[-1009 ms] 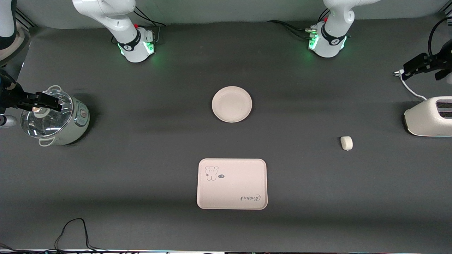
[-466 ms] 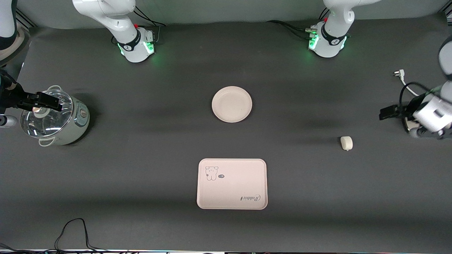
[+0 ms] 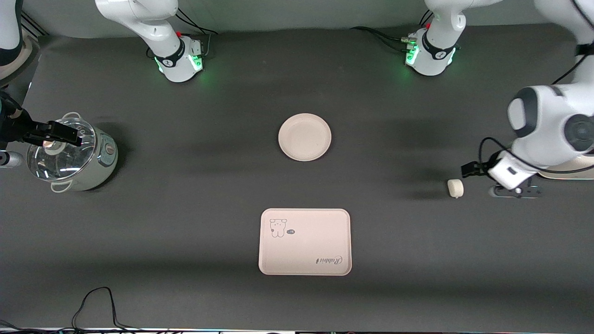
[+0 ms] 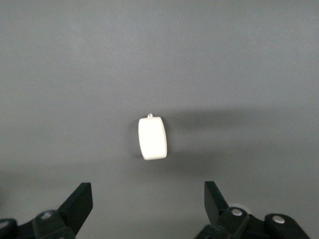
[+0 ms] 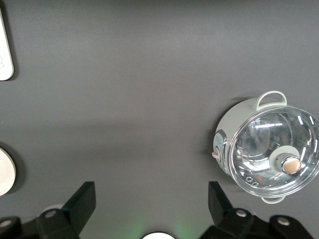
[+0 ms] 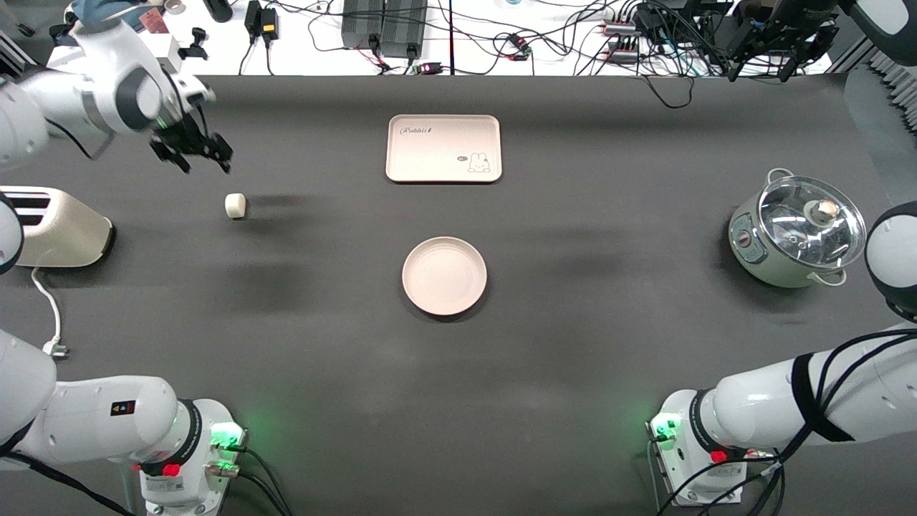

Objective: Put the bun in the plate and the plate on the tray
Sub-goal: 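Reach the left gripper down to the white bun and grasp it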

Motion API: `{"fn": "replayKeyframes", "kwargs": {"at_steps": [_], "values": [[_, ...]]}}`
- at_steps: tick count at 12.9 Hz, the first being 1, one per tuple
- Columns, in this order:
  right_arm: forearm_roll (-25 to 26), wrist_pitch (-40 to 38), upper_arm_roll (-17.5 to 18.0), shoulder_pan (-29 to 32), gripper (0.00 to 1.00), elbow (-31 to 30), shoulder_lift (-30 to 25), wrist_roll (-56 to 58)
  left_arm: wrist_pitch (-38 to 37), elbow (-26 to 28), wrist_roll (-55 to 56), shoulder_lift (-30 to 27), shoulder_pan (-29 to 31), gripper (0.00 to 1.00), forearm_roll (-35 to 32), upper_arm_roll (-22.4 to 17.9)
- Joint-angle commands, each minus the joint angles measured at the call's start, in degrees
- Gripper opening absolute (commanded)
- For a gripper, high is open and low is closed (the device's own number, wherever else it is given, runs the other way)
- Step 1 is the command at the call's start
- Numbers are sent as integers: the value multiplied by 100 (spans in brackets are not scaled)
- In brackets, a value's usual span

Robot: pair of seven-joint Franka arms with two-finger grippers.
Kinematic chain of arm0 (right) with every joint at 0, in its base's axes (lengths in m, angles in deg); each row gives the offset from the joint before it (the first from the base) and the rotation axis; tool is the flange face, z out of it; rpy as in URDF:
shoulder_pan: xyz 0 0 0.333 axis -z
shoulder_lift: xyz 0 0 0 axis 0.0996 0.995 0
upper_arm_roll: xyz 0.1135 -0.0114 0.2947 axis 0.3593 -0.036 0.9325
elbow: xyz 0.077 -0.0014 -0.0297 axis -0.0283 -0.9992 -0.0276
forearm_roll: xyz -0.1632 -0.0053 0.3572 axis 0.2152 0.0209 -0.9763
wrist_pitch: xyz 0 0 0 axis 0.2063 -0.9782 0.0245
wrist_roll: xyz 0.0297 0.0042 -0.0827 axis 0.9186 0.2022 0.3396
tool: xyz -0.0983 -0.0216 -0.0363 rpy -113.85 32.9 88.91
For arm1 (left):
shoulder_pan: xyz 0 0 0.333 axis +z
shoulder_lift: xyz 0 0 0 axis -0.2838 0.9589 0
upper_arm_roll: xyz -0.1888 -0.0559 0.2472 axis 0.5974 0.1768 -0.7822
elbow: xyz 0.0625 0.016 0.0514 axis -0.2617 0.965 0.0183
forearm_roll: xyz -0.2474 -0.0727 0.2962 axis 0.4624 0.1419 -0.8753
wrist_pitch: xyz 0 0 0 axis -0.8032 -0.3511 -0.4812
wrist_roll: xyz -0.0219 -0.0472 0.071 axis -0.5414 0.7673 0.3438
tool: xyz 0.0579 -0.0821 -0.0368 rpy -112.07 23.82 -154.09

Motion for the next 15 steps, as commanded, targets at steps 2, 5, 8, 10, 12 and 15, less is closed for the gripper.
{"fn": "replayKeyframes", "kwargs": {"at_steps": [2, 5, 8, 10, 12, 15], "values": [[-15, 69, -55, -57, 100, -139, -150, 83, 1396, 765, 67, 356, -2, 100, -43, -54], [-15, 69, -55, -57, 100, -139, -150, 83, 1818, 766, -12, 717, 7, 100, -61, -62], [-15, 69, -55, -57, 100, -147, -150, 83, 2083, 766, -21, 920, -2, 94, -70, -62], [-15, 69, -55, -57, 100, -148, -150, 83, 2101, 713, -21, 947, -2, 78, -201, -62], [-15, 60, -55, -57, 100, -148, -150, 83, 2110, 704, -21, 991, 15, 60, -368, -89], [-15, 60, -55, -57, 100, -148, -150, 83, 2084, 608, -30, 1000, 15, 13, -421, -98]]}}
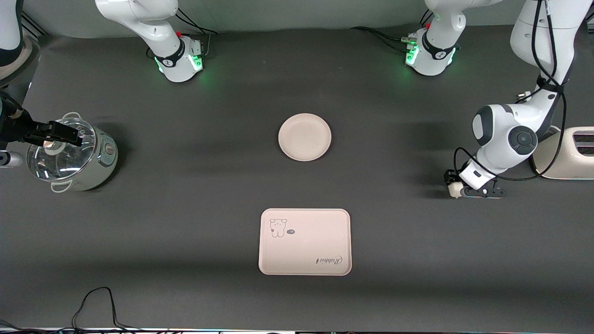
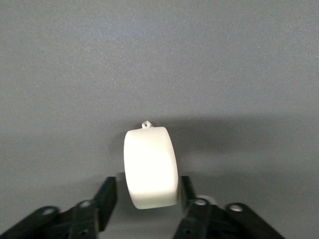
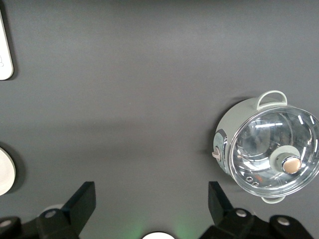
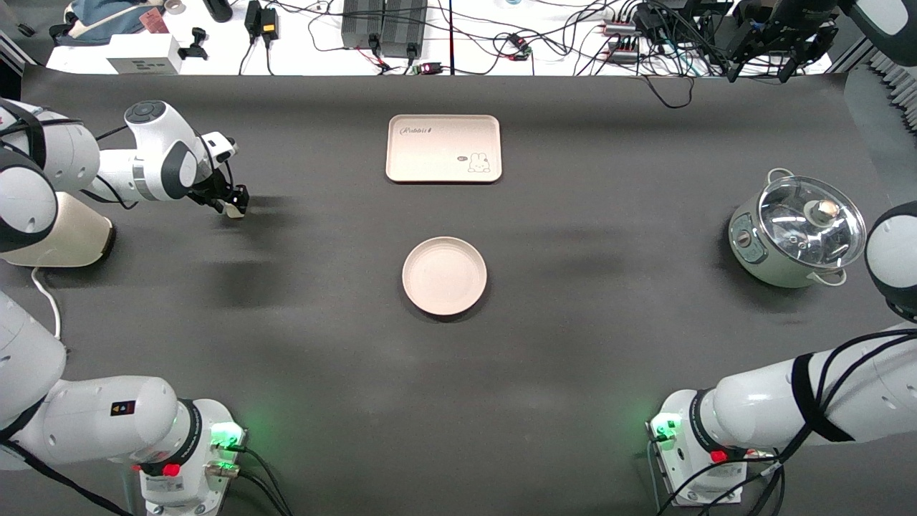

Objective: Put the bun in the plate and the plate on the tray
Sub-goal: 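Lift the bun with the left gripper and carry it toward the plate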

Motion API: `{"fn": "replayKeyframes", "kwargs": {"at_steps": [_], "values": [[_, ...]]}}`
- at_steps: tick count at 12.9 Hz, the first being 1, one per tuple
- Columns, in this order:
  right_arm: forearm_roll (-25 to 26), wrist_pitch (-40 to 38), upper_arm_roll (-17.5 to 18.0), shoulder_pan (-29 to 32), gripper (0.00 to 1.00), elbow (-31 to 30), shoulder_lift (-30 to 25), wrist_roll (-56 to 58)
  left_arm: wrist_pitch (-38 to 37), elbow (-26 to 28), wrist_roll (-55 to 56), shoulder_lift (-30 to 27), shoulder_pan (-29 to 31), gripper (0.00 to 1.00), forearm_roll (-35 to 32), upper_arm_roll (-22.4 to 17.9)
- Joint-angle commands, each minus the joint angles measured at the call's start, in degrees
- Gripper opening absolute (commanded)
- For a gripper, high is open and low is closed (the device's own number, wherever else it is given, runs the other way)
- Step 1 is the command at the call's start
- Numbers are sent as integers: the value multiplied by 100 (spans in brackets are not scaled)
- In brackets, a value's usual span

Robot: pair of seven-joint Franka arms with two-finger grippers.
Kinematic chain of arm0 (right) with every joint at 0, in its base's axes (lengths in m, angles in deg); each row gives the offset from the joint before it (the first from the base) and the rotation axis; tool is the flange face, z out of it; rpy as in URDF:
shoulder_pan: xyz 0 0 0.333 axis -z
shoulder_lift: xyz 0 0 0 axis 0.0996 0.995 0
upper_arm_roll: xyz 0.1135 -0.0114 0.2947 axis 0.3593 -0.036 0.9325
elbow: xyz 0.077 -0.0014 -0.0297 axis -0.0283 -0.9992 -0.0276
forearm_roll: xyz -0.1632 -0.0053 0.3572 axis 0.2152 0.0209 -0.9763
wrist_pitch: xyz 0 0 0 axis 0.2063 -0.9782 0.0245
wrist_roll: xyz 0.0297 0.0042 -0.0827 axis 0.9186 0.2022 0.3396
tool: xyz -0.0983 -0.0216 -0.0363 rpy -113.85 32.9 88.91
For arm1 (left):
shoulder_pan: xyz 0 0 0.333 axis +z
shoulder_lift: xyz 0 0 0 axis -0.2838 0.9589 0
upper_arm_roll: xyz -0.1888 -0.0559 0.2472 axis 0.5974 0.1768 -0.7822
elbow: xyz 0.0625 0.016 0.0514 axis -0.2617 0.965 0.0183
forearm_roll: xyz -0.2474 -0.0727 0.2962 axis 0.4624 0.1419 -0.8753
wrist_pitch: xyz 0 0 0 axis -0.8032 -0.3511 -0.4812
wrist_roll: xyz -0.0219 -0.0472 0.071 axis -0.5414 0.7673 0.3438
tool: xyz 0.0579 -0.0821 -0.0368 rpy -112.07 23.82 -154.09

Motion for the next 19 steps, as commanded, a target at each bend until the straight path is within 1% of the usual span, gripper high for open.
{"fn": "replayKeyframes", "kwargs": {"at_steps": [1, 2, 5, 10, 12, 13, 14, 15, 17, 18, 19], "values": [[-15, 57, -55, -56, 100, -132, -149, 83, 44, -117, -27, 32, -3, 3, -122, -25], [-15, 57, -55, -56, 100, -132, -149, 83, 44, -117, -18, 23, -3, 0, -122, -25], [-15, 48, -55, -56, 100, -132, -149, 83, -87, -161, 51, -117, -3, 0, -122, -16], [-50, 40, -63, -56, 100, -132, -149, 83, -938, -301, 227, -688, -3, 0, -52, -7], [-50, 40, -63, -56, 100, -123, -149, 83, -1282, -328, 639, -951, -73, 0, -52, 45], [-50, 40, -63, -56, 100, -132, -149, 83, -1466, -328, 876, -1170, -169, 0, -52, 132], [-50, 40, -55, -56, 100, -132, -149, 83, -1790, -371, 1096, -1399, -249, 0, -52, 151], [-50, 40, -63, -56, 100, -132, -149, 83, -2298, -511, 1333, -1662, -406, 0, -43, 160], [-50, 40, -63, -56, 100, -132, -149, 83, -3754, -993, 1686, -2014, -705, 0, -43, 168], [-50, 40, -63, -56, 100, -123, -149, 83, -4188, -1161, 1730, -2147, -785, 0, -17, 195], [-50, 40, -63, -56, 100, -132, -149, 83, -4419, -1250, 1887, -2261, -847, 0, 44, 221]]}}
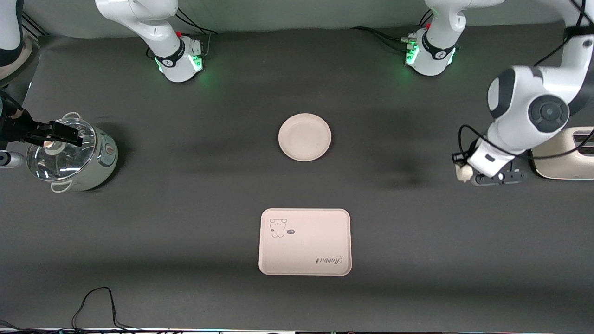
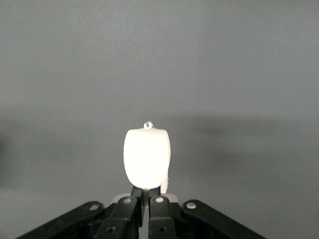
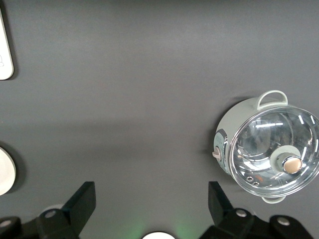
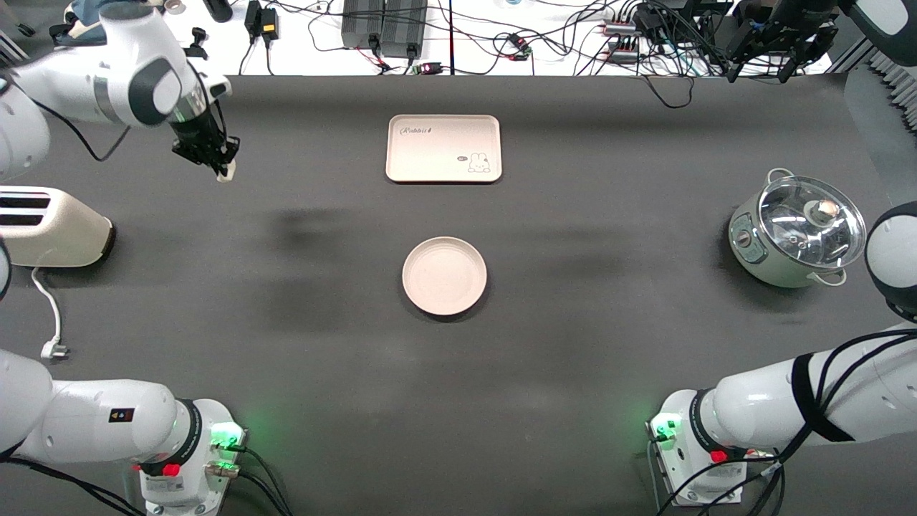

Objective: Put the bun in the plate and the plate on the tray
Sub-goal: 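Lift the bun with the left gripper and carry it toward the plate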

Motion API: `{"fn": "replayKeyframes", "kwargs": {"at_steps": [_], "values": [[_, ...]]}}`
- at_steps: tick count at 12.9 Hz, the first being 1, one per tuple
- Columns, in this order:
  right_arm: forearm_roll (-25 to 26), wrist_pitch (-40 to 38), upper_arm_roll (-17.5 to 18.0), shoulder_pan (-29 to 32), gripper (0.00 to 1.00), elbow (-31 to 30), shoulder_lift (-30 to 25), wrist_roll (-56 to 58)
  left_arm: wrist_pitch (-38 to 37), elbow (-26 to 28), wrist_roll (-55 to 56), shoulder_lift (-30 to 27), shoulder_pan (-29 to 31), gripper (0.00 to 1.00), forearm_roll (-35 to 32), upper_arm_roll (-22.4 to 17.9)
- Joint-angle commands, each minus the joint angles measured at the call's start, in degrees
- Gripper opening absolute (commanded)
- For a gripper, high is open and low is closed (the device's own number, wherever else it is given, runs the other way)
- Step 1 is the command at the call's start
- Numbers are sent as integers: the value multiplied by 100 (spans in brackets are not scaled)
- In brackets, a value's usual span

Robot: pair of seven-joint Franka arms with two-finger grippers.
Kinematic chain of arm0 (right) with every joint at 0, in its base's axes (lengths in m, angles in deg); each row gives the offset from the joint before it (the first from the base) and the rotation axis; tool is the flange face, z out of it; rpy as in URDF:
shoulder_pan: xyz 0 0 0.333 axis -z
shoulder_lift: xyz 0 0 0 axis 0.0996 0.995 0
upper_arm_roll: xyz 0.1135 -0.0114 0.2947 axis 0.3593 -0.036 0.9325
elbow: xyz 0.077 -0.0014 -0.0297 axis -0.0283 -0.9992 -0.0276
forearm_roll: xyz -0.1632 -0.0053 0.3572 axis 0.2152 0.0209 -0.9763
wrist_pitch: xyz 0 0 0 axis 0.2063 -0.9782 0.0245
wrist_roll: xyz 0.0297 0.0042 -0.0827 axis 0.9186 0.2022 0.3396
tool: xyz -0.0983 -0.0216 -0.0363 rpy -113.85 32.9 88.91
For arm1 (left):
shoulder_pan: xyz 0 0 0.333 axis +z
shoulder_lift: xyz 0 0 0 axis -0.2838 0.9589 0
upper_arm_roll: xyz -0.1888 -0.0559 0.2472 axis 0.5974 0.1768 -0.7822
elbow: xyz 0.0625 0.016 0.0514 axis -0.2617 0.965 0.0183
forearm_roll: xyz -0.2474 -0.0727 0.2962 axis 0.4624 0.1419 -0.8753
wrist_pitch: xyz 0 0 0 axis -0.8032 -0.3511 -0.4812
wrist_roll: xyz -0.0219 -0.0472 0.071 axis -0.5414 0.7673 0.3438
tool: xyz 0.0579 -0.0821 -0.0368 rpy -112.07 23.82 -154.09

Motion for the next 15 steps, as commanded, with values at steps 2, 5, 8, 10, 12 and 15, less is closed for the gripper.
{"fn": "replayKeyframes", "kwargs": {"at_steps": [2, 5, 8, 10, 12, 15], "values": [[-43, 40, -63, -56, 100, -126, -147, 83, -676, -298, 1010, -411, -324, 0, 404, 243], [-43, 31, -63, -56, 100, -118, -147, 83, -774, -561, 2451, -412, -526, 0, 510, 989], [-43, 31, -63, -56, 100, -118, -147, 83, -547, -641, 3148, -219, -597, 0, 764, 1640], [-43, 31, -63, -56, 100, -118, -147, 83, -135, -650, 3673, 18, -711, 0, 792, 2062], [-43, 31, -63, -56, 100, -118, -147, 83, 410, -650, 4272, 307, -1069, 0, 714, 2283], [-43, 31, -63, -56, 100, -126, -147, 83, 1227, -676, 5168, 1053, -1913, 0, 162, 2284]]}}
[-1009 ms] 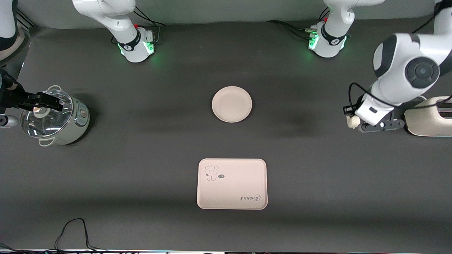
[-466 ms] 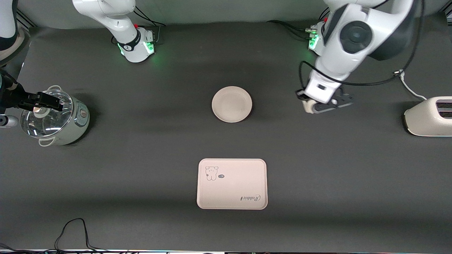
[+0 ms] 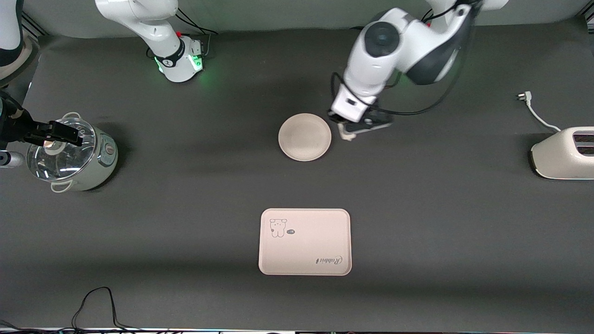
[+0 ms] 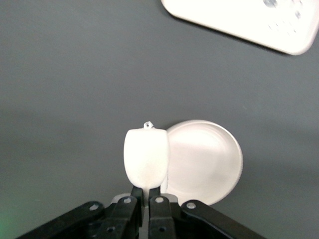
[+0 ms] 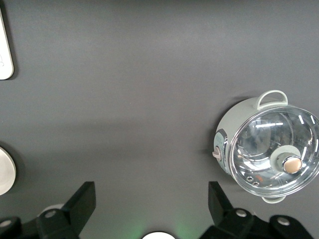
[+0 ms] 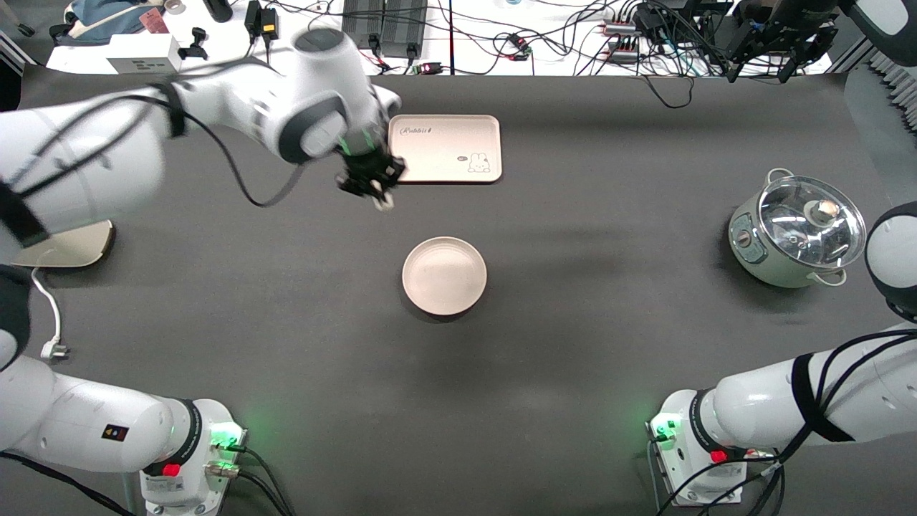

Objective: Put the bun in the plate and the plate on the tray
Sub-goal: 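Lower the bun onto the plate and open the left gripper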

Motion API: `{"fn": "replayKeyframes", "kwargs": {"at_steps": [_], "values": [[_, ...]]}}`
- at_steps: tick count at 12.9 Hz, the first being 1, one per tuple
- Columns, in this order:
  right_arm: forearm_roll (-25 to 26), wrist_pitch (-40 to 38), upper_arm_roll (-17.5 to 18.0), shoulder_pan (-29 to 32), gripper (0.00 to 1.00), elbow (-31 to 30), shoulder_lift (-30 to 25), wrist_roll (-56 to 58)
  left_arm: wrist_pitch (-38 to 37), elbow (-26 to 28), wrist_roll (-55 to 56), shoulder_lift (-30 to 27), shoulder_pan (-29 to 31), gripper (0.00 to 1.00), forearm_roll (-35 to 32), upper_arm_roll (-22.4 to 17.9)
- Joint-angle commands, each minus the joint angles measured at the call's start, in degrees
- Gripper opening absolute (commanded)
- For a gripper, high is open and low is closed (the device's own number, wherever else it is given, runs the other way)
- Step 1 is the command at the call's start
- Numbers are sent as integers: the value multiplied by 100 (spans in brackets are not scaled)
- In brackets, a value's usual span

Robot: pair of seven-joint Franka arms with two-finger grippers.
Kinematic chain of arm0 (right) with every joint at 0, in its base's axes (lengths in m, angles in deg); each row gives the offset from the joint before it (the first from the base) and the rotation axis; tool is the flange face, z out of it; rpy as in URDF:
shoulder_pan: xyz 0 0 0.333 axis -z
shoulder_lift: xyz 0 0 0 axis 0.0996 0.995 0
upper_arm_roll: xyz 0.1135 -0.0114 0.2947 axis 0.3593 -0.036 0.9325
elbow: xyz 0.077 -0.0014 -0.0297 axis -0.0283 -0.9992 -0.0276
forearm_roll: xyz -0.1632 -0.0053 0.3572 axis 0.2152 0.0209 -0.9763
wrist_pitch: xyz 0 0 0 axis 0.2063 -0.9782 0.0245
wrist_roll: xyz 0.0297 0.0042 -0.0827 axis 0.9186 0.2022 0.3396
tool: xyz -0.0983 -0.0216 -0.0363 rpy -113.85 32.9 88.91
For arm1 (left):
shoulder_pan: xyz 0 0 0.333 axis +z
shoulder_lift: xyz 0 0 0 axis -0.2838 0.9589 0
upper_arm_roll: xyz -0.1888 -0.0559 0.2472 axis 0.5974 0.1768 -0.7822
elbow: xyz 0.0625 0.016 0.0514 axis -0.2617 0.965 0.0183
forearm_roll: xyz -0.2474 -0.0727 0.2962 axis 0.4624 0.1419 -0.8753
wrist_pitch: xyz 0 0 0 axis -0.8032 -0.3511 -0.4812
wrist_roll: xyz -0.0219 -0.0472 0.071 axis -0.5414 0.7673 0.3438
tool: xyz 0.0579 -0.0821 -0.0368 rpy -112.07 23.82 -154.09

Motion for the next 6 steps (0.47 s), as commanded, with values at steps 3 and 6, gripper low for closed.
{"fn": "replayKeyframes", "kwargs": {"at_steps": [3, 6], "values": [[-43, 31, -63, -55, 100, -122, -144, 83, 1037, -211, 1695, 1377, -1036, 0, -1413, -56], [-43, 31, -63, -55, 100, -122, -144, 83, 1425, -333, 1785, 2054, -1231, 0, -1731, -82]]}}
